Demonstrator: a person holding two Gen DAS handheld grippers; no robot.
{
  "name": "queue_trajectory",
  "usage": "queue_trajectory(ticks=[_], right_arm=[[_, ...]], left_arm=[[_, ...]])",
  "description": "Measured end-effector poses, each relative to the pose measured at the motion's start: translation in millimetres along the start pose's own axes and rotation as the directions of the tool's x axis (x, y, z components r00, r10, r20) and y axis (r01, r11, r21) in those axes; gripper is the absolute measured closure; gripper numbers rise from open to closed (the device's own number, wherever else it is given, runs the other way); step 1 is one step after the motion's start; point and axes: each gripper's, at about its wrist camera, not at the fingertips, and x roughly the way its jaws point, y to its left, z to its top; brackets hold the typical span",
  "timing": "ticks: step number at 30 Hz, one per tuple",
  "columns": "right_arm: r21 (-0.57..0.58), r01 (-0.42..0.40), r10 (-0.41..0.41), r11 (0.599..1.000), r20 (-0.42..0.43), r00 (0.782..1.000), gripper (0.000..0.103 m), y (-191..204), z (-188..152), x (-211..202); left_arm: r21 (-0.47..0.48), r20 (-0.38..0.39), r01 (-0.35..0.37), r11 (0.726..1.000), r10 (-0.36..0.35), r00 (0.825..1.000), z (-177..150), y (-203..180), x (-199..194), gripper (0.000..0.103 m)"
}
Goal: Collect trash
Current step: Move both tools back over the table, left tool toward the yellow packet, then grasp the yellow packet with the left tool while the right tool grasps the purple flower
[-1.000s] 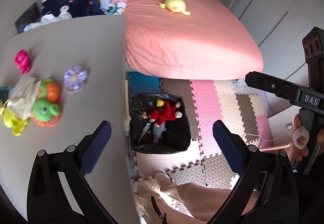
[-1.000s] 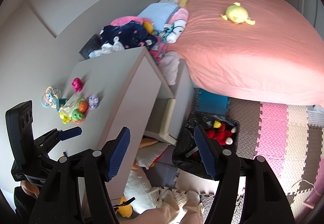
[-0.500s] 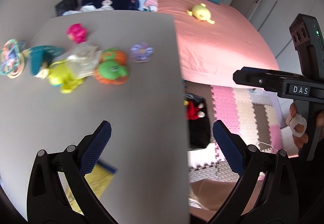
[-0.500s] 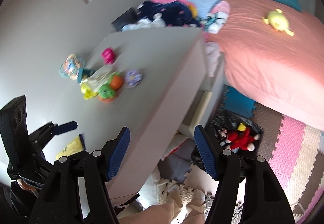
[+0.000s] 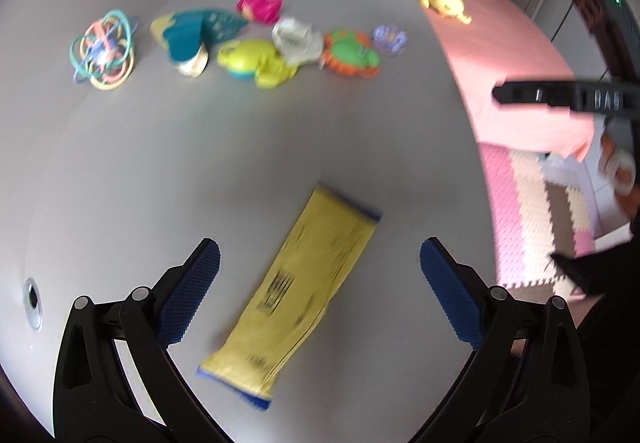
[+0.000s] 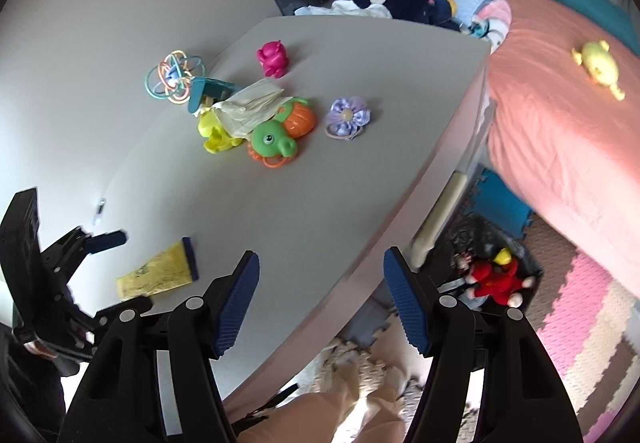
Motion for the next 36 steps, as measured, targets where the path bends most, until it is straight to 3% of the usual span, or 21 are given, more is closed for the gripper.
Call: queue_trajectory(ticks=[6, 9, 14, 18, 21, 23, 24, 28, 33, 36], right_arm=[[0.046, -0.035, 0.036, 0.998, -0.009, 0.999, 0.036, -5.5, 3.9, 6.2], [0.085, -0.056, 0.058, 0.995, -0.012, 0.998, 0.036, -10.7, 6.3, 8.6], [0.135, -0.036, 0.039, 0.99, -0.018, 0.999, 0.036, -17.6, 8.1, 15.5], [0.14, -0.022, 0.024, 0.99, -0.015, 1.0, 0.036, -19.0, 10.1, 19.2], [0.136, -0.016, 0.018, 0.991, -0.013, 1.0, 0.036, -18.5, 12.2, 22.6], [0.131, -0.011, 0.013, 0.991, -0.013, 1.0, 0.036, -18.4, 14.3, 25.3], [0.13, -0.007, 0.009, 0.992, -0.013, 1.0, 0.036, -18.4, 15.4, 26.9], [0.127, 0.002, -0.001, 0.992, -0.005, 1.0, 0.037, -20.3, 20.8, 32.5], [0.092, 0.03, -0.032, 0.995, 0.021, 0.999, 0.052, -20.7, 37.1, 39.0], [0.085, 0.046, -0.049, 0.995, 0.038, 0.998, 0.053, -21.7, 51.7, 46.5]], left_arm=[[-0.016, -0.059, -0.036, 0.999, 0.035, 0.998, -26.2, 12.8, 13.1, 0.006], [-0.072, -0.055, -0.087, 0.994, 0.083, 0.995, -31.5, 23.0, 16.4, 0.009], [-0.18, -0.037, -0.107, 0.978, 0.102, 0.994, -31.9, 39.5, 19.0, 0.028], [-0.226, -0.009, -0.139, 0.964, 0.14, 0.99, -28.9, 42.2, 19.8, 0.033], [-0.285, 0.022, -0.165, 0.944, 0.179, 0.984, -25.9, 46.1, 20.6, 0.042], [-0.314, 0.035, -0.18, 0.932, 0.2, 0.979, -23.2, 51.9, 19.9, 0.059], [-0.324, 0.037, -0.183, 0.928, 0.206, 0.978, -22.0, 53.8, 19.6, 0.062], [-0.368, 0.061, -0.143, 0.919, 0.178, 0.982, -18.7, 64.6, 18.9, 0.082], [-0.435, 0.085, -0.061, 0.899, 0.108, 0.99, -15.7, 68.8, 17.4, 0.083], [-0.452, 0.097, -0.035, 0.892, 0.089, 0.991, -10.5, 65.4, 16.7, 0.083]])
